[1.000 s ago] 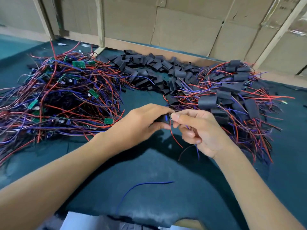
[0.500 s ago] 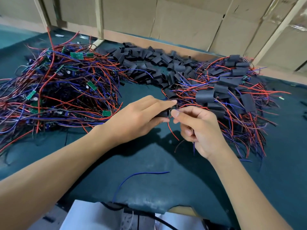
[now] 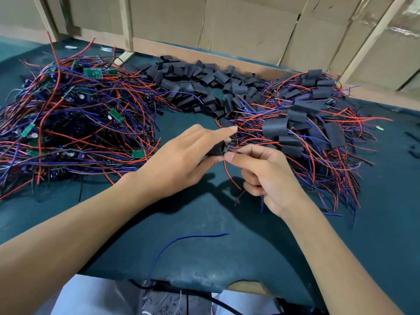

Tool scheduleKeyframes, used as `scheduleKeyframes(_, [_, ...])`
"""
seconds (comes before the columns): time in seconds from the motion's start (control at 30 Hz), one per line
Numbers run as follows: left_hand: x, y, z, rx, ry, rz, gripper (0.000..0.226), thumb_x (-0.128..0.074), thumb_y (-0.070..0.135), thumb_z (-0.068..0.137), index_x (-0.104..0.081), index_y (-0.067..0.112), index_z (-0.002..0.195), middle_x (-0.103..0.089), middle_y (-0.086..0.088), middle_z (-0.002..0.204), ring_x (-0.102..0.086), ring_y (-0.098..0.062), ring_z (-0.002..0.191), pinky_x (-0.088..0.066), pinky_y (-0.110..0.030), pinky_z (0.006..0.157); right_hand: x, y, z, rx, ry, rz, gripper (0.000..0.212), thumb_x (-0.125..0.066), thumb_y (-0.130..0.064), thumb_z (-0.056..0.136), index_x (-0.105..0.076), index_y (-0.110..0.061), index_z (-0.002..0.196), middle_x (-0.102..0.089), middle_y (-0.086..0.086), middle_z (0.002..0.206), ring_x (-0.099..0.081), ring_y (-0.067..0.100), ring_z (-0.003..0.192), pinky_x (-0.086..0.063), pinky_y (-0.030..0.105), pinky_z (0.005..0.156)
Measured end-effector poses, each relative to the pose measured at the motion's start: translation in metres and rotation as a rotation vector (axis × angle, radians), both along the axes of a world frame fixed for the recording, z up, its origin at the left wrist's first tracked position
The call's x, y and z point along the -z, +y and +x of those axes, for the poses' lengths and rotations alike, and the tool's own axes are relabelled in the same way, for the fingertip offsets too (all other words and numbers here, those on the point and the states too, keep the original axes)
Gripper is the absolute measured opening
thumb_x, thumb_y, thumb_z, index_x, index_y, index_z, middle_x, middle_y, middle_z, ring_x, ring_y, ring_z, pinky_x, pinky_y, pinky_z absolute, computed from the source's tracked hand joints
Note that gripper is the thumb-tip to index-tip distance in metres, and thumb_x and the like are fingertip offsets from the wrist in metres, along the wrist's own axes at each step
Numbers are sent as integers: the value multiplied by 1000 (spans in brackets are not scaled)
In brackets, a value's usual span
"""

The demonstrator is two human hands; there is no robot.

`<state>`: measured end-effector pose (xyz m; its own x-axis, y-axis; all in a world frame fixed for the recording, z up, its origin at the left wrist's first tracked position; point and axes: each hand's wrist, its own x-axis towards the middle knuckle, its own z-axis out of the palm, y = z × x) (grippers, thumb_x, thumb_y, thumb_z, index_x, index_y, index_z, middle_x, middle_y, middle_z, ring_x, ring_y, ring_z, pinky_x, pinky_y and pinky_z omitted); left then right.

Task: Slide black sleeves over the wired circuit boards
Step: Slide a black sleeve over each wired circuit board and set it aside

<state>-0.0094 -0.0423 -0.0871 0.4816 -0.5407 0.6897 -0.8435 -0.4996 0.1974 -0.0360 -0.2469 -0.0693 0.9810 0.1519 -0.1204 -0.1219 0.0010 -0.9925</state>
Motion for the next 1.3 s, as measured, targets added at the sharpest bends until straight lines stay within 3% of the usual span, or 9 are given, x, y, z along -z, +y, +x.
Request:
scheduleKeyframes(0.07, [0,0,-1,-20,-10,50,48,-58,20,103,-46,2,146,-65,-7,119,-58,-31,97,-53,-46,81,-1,-2,0,-2,-9,-25,12,-79,-14,84,-71,-12,75,-22,-3,54,-13,13,44,-15,17,43])
scheduleKeyframes(0.17, [0,-3,-2,-23,-59,122,43,-57,15,103,-50,6,144,-66,-7,115,-58,-31,93,-55,-47,67,0,-4,0,-21,25,-5,23,-79,-8,82,-62,6,89,-21,-5,53,-13,11,43,-15,16,42])
scheduleKeyframes(0.37, [-3,-1,-1,28,-175,197,54,-58,-8,92,-51,5,144,-66,-6,119,-60,-31,91,-53,-41,80,-3,-1,-1,-131,125,85,18,-71,-4,85,-62,-6,100,-19,-7,56,-13,9,44,-16,15,39])
scheduleKeyframes(0.57, [-2,-4,0,25,-35,104,45,-59,10,101,-48,4,144,-66,-4,106,-58,-28,89,-53,-37,83,-4,3,-2,-129,160,172,12,-70,-11,91,-61,-14,83,-22,-4,62,-15,7,45,-15,16,36])
scheduleKeyframes(0.83, [3,-8,-2,126,-59,169,48,-55,8,102,-44,7,149,-62,-6,123,-56,-28,98,-50,-37,92,4,7,-3,-57,106,116,32,-56,3,90,-53,-14,63,-38,3,65,-23,7,43,-17,16,39])
scheduleKeyframes(1.03, [0,-9,1,59,-82,101,54,-64,26,100,-46,4,147,-59,-8,127,-59,-27,109,-48,-36,100,-5,-1,-1,-150,76,155,22,-65,-22,83,-56,-16,63,-32,2,62,-18,8,42,-15,16,39])
scheduleKeyframes(1.17, [-3,1,2,78,139,27,49,-57,14,97,-49,11,145,-58,-2,122,-58,-12,105,-49,-28,95,-17,-18,-5,-275,23,160,8,-74,-25,81,-76,-19,87,-28,-1,64,-18,3,42,-18,11,38])
scheduleKeyframes(1.23, [-4,7,3,39,200,33,41,-52,22,98,-56,14,138,-61,7,116,-62,-14,101,-54,-36,86,-23,-35,-3,-301,25,231,35,-77,-27,75,-77,-9,105,-31,0,67,-17,2,44,-18,9,38])
scheduleKeyframes(1.3, [-4,9,3,-15,152,43,34,-51,32,101,-66,14,125,-70,6,110,-66,-16,96,-56,-38,77,-27,-47,-3,-294,-18,213,51,-88,-35,68,-77,-6,108,-29,1,66,-15,4,46,-17,9,40])
